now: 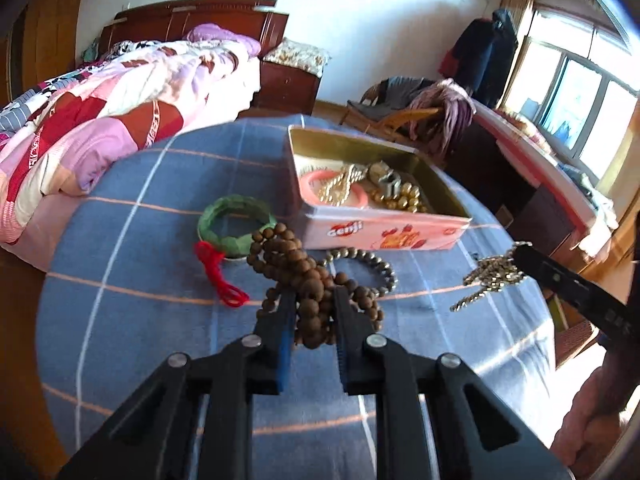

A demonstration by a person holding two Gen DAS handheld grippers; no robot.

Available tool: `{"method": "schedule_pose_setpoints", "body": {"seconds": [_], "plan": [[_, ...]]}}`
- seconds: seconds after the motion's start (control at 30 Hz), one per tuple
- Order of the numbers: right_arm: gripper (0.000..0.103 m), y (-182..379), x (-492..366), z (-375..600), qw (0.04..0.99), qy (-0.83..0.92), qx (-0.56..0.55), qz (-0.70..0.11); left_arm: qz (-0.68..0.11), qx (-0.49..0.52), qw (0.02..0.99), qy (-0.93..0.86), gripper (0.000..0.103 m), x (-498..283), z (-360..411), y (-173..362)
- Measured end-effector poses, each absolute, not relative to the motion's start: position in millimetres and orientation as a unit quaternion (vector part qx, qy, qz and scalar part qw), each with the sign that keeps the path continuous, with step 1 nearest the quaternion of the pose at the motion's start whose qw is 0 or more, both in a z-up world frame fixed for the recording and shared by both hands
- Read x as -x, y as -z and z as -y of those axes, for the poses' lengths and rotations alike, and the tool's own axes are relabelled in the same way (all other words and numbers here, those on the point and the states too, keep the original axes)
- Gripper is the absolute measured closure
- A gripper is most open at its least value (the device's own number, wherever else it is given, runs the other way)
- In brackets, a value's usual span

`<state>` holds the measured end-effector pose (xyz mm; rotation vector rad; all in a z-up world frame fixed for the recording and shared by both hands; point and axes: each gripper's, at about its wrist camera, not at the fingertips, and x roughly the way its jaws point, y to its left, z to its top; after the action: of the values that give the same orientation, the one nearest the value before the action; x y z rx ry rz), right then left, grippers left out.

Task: Organize jewelry
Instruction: 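Grasp the silver bead strand with the right tool while the left tool grasps the wooden beads, then lower the wooden beads into the tin with the left tool while the right tool lowers the silver beads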

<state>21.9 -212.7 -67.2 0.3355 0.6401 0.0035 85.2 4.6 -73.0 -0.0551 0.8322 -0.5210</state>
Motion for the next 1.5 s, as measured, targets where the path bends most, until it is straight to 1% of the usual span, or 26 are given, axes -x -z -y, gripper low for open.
{"method": "schedule_pose_setpoints", "body": {"seconds": [0.3,0.53,0.7,1.0,1.5], "plan": [[0.095,32.7,-11.6,216.1,0.944,-0.02,-0.175,-0.28,-0.357,0.04,0.894,0.267,0.084,-73.9,-16.5,44.3],[0.095,20.1,-12.5,207.2,0.951,-0.019,-0.152,-0.268,-0.348,0.037,0.897,0.269,0.084,-75.4,-18.4,44.0],[0.095,19.0,-23.7,205.1,0.952,-0.02,-0.14,-0.271,-0.343,0.033,0.899,0.272,0.084,-80.7,-16.0,41.7],[0.095,-13.8,-60.6,221.5,0.962,-0.029,-0.141,-0.23,-0.304,0.026,0.905,0.296,0.084,-114.2,12.1,12.9],[0.095,2.2,-125.2,250.2,0.963,0.01,-0.142,-0.231,-0.296,0.001,0.902,0.315,0.084,-156.6,62.1,16.6]]}}
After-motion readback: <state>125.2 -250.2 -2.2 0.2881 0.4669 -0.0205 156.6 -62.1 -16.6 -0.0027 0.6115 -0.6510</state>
